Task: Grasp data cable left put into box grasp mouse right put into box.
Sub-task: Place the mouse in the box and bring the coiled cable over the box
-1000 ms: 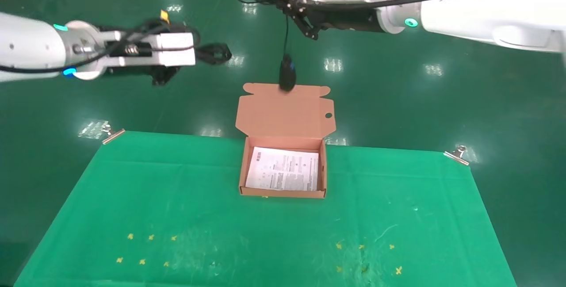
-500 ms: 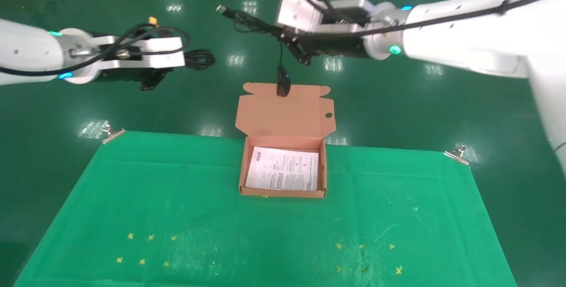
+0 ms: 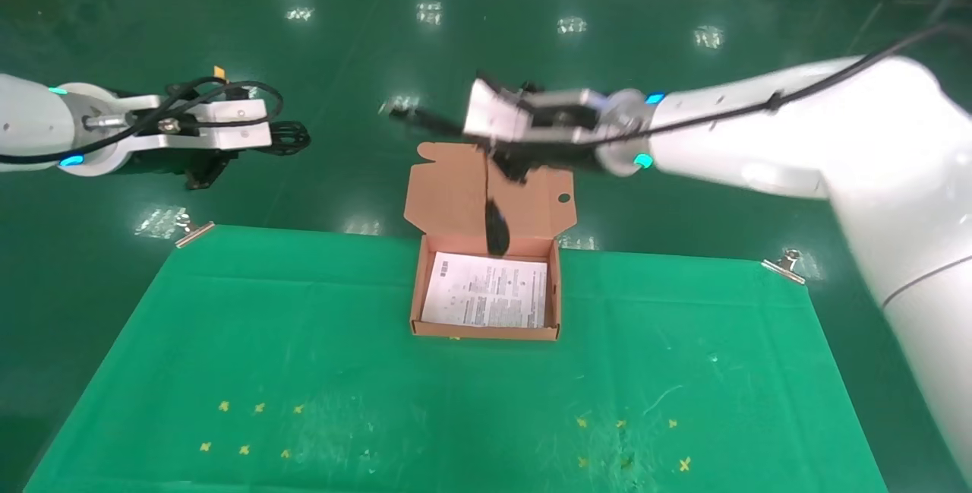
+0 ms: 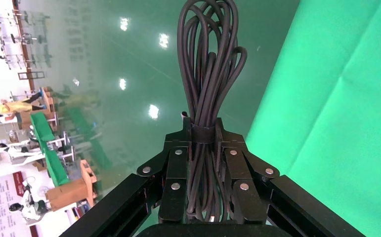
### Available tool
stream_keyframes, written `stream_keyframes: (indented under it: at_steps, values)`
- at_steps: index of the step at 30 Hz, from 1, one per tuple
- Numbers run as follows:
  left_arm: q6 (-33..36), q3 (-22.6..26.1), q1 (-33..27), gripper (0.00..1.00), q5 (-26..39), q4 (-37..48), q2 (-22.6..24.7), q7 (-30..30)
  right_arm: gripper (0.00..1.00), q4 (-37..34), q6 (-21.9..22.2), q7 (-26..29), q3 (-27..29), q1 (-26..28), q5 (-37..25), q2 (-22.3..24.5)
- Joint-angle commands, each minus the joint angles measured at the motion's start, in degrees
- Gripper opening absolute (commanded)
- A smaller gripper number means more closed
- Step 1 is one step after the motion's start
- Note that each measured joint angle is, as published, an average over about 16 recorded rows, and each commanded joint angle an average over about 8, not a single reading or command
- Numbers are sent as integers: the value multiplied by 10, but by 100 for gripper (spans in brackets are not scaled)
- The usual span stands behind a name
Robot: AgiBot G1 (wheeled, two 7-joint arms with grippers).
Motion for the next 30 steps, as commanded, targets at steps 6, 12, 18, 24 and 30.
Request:
stream_keyframes:
  at_steps: [6,12,18,24,30]
  values:
    - [14,2,5,0,14,-21,-5,-22,0,9,4,29,-36,-26,22,-3]
    - [16,2,6,0,17,-26,-6,-26,0,-8,24,60,-67,-44,39,-3]
    - [17,2,7,0,18,-28,-6,-28,0,-46,40,74,-104,-51,46,-4]
    - [17,2,7,0,18,-29,-6,-29,0,-68,65,78,-156,-56,49,-8]
    - [17,2,7,0,18,-29,-6,-29,0,-61,90,82,-213,-60,65,-10]
